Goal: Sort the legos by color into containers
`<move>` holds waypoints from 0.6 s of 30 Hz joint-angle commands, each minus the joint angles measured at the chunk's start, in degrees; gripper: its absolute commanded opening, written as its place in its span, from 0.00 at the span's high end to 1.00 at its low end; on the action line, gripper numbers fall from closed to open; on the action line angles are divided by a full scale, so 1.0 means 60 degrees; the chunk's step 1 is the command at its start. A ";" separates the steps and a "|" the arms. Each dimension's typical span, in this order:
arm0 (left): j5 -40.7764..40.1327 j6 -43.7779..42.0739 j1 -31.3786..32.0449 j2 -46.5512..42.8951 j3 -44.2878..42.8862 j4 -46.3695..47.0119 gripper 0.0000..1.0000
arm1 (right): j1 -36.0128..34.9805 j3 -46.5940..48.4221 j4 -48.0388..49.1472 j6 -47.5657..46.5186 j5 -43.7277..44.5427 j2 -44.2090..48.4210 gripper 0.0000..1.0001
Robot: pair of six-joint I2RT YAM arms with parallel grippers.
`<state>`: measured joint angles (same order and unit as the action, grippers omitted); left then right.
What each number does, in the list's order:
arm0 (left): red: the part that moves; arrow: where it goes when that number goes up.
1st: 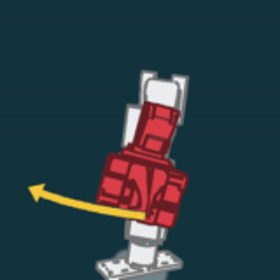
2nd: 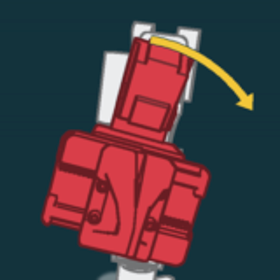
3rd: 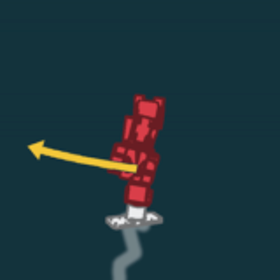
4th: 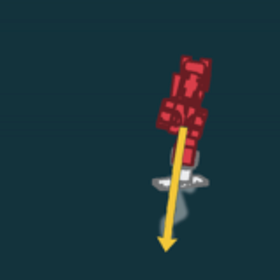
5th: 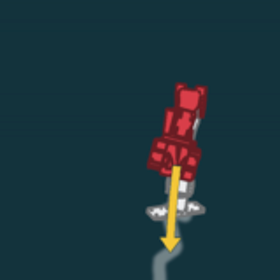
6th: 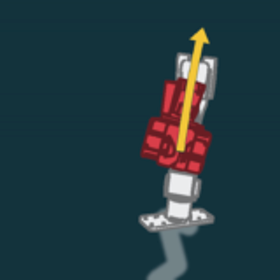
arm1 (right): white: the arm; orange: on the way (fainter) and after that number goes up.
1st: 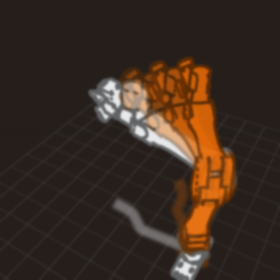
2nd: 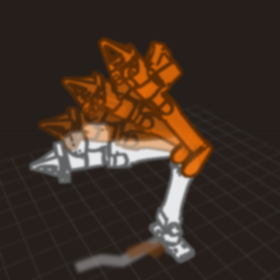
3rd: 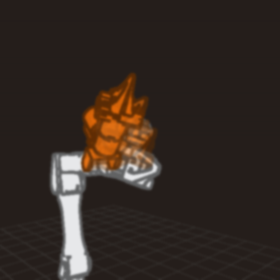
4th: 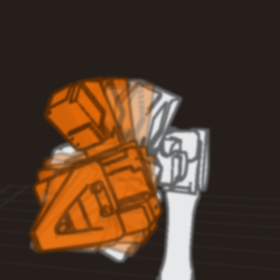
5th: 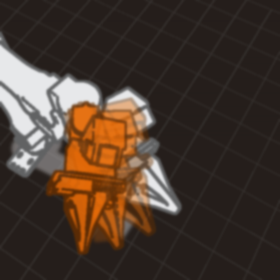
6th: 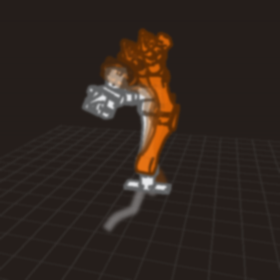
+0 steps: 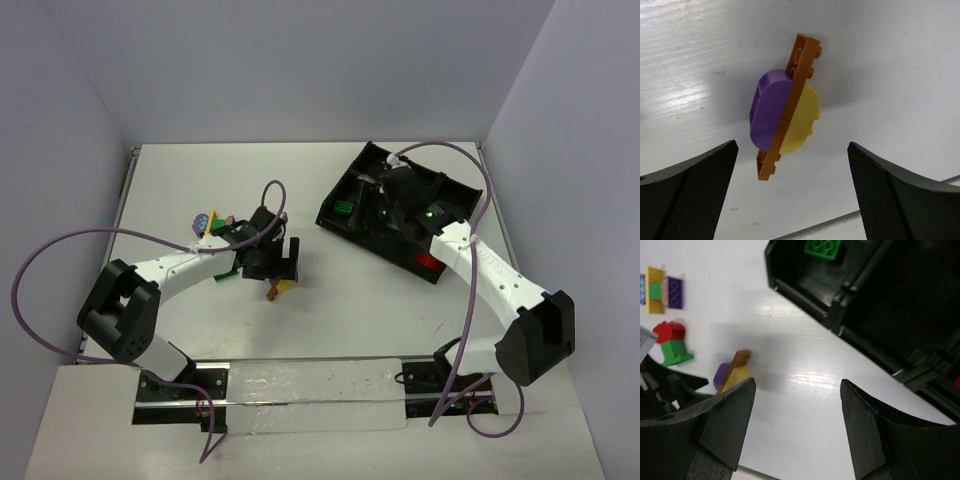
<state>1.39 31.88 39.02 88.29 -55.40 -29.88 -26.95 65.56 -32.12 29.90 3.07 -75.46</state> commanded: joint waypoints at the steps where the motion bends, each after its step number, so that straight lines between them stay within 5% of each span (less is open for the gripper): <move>1: -0.0541 -0.0199 -0.0032 -0.0530 -0.0314 -0.0454 0.01 | -0.0928 -0.0276 0.0576 0.0697 -0.0329 -0.0237 0.24; 9: 0.0941 0.0492 -0.1887 -0.2704 0.0412 -0.0205 0.01 | -0.2666 -0.0333 0.1655 0.1811 -0.0313 -0.1386 0.27; 18: 0.0458 0.1115 -0.3270 -0.3246 0.0045 -0.0147 0.01 | -0.3389 0.0175 0.2557 0.2586 -0.0505 -0.3008 0.25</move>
<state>4.98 35.98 20.94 69.06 -53.21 -31.70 -46.83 63.11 -22.06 41.87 -0.19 -90.76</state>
